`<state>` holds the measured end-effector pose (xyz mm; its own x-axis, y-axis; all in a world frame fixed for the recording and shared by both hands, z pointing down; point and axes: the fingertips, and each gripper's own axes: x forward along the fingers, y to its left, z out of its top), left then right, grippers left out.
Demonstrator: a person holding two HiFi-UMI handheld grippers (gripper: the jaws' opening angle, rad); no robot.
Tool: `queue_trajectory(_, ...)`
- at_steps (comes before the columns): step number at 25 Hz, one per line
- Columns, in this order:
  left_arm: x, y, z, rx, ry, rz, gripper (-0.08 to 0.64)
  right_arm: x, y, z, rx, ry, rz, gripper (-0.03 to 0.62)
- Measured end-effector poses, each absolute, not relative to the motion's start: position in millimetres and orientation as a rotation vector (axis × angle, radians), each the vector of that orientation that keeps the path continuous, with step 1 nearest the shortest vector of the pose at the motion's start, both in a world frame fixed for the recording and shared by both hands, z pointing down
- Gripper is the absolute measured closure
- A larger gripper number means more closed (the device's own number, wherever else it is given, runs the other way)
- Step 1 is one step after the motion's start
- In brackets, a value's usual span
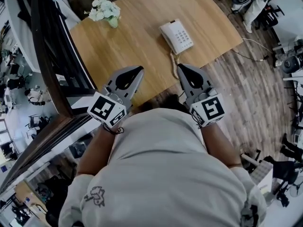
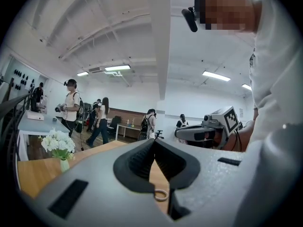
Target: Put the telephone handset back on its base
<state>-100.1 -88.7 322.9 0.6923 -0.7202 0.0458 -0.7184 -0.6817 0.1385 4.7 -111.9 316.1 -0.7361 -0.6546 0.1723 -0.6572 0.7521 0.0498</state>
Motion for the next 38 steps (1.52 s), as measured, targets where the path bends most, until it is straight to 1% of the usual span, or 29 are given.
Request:
queue_trajectory(13,-70,-68,306,2.794,-1.175,-0.033,0.554,41,-80,290,1.027,-2.809,0.009,0.587)
queue_trajectory(19,-43,-53,295,2.794,-1.232,-0.014,0.554,79,-69,280,1.003,-2.831,-0.003,0.588)
queue_trajectory(24,-6,-35,289,2.787,-1.297,-0.001,0.554,120,-55,276,0.964,-2.844,-0.019,0.588)
queue_trajectory(34,93,21,289,2.748,-1.339,0.023,0.554,209,-2,278,0.829,-2.898,-0.032,0.588)
queue_trajectory(38,126,47,294,2.742,-1.358,0.088,0.554,234,21,283,0.770,-2.916,-0.021,0.588)
